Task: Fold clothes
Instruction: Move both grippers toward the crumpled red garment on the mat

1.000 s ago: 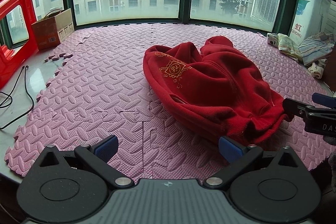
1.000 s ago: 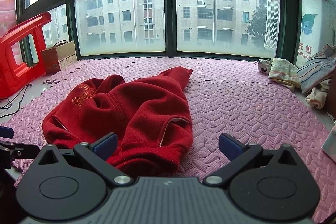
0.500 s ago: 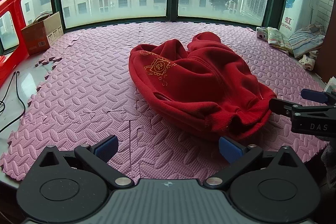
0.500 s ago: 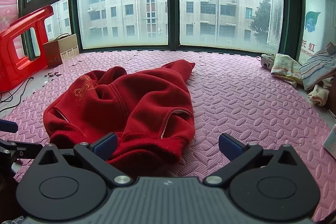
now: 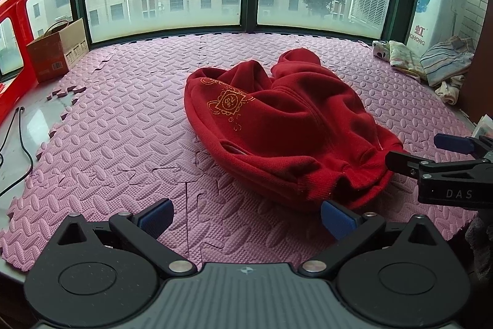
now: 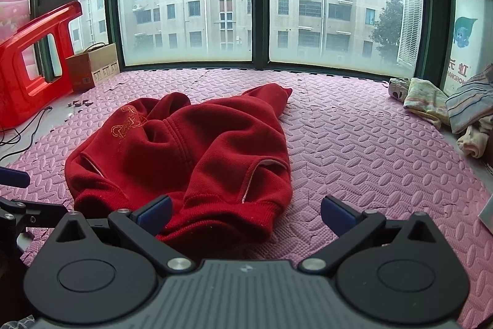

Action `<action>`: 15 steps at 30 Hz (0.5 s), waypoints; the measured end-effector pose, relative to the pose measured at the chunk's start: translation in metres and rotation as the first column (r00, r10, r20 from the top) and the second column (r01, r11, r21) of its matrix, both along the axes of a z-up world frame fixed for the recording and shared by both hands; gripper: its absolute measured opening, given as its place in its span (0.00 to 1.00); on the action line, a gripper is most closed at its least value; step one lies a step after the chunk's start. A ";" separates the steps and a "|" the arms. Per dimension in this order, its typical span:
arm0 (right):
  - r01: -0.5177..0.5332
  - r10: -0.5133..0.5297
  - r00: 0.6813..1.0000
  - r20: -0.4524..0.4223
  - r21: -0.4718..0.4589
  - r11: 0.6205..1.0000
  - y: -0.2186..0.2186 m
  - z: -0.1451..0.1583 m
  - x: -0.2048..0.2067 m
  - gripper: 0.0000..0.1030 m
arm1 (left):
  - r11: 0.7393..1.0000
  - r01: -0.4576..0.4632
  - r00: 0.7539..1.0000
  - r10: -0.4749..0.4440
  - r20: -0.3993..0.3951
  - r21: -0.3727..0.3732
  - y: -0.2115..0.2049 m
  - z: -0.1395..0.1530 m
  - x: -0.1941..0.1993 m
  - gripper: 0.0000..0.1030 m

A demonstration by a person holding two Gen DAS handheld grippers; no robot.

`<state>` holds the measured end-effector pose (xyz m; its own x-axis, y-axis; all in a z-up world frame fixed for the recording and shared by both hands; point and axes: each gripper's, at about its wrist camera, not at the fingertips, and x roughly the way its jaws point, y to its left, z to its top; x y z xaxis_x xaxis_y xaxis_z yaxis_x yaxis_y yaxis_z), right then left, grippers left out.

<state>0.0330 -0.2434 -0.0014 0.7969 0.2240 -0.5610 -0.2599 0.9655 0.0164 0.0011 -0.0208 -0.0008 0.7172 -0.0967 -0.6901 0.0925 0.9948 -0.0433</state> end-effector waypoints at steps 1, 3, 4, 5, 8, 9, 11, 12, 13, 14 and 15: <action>-0.001 0.001 1.000 -0.001 -0.001 1.000 0.000 0.000 0.001 1.00 | 1.000 0.000 1.000 0.000 0.000 -0.001 0.000 0.000 0.001 1.00; -0.005 0.005 1.000 -0.001 -0.003 1.000 0.001 0.001 0.002 1.00 | 1.000 0.000 1.000 0.000 0.000 -0.003 0.001 0.001 0.002 1.00; -0.008 0.008 1.000 0.000 -0.005 1.000 0.002 0.001 0.003 1.00 | 1.000 -0.001 1.000 0.001 0.000 -0.004 0.002 0.001 0.003 1.00; -0.011 0.011 1.000 0.001 -0.007 1.000 0.003 0.002 0.005 1.00 | 1.000 -0.001 1.000 0.001 0.000 -0.005 0.003 0.001 0.004 1.00; -0.015 0.015 1.000 -0.002 -0.011 1.000 0.005 0.002 0.008 1.00 | 1.000 -0.005 1.000 0.005 0.002 -0.011 0.006 0.003 0.006 1.00; -0.015 0.015 1.000 -0.003 -0.013 1.000 0.005 0.002 0.009 1.00 | 1.000 -0.006 1.000 0.006 0.001 -0.013 0.007 0.003 0.007 1.00; -0.014 0.014 1.000 -0.005 -0.014 1.000 0.006 0.002 0.011 1.00 | 1.000 -0.008 1.000 0.008 0.001 -0.015 0.009 0.004 0.010 1.00; -0.014 0.014 1.000 -0.009 -0.014 1.000 0.006 0.002 0.012 1.00 | 1.000 -0.009 1.000 0.009 0.001 -0.016 0.009 0.005 0.011 1.00; -0.015 0.015 1.000 -0.012 -0.014 1.000 0.006 0.002 0.014 1.00 | 1.000 -0.011 1.000 0.011 0.001 -0.017 0.010 0.005 0.013 1.00; -0.015 0.015 1.000 -0.014 -0.016 1.000 0.006 0.002 0.015 1.00 | 1.000 -0.013 1.000 0.013 0.002 -0.018 0.010 0.006 0.014 1.00; -0.015 0.015 1.000 -0.014 -0.020 1.000 0.006 0.002 0.016 1.00 | 1.000 -0.014 1.000 0.014 0.002 -0.019 0.011 0.007 0.015 1.00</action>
<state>0.0488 -0.2370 0.0005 0.7856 0.2243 -0.5767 -0.2743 0.9616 0.0004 0.0165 -0.0097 0.0060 0.7201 -0.0994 -0.6867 0.0783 0.9950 -0.0619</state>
